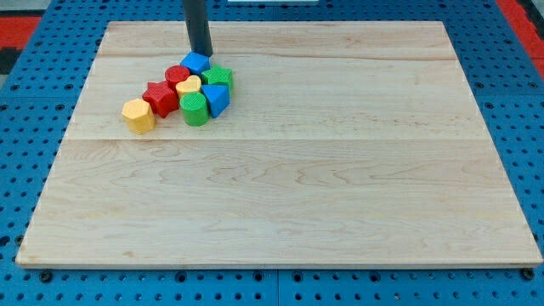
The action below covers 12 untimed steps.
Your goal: Move the green star away from the group of blocks
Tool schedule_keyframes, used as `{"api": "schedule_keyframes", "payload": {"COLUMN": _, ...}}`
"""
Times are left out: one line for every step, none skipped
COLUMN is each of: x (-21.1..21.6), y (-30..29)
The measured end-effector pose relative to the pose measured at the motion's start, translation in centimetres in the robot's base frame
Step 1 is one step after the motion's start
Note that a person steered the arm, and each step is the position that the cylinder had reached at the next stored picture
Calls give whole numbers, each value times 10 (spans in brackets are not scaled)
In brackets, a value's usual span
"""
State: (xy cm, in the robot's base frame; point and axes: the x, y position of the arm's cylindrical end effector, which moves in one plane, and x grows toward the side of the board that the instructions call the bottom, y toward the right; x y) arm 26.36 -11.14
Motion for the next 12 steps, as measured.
{"api": "schedule_keyframes", "payload": {"x": -8, "y": 21}}
{"api": "schedule_keyframes", "payload": {"x": -12, "y": 7}}
{"api": "schedule_keyframes", "payload": {"x": -25, "y": -58}}
{"api": "schedule_keyframes", "payload": {"x": 18, "y": -117}}
{"api": "schedule_keyframes", "payload": {"x": 75, "y": -159}}
{"api": "schedule_keyframes", "payload": {"x": 129, "y": -159}}
{"api": "schedule_keyframes", "payload": {"x": 134, "y": -111}}
{"api": "schedule_keyframes", "payload": {"x": 133, "y": -52}}
{"api": "schedule_keyframes", "payload": {"x": 90, "y": -33}}
{"api": "schedule_keyframes", "payload": {"x": 56, "y": -3}}
{"api": "schedule_keyframes", "payload": {"x": 41, "y": 33}}
{"api": "schedule_keyframes", "payload": {"x": 41, "y": 47}}
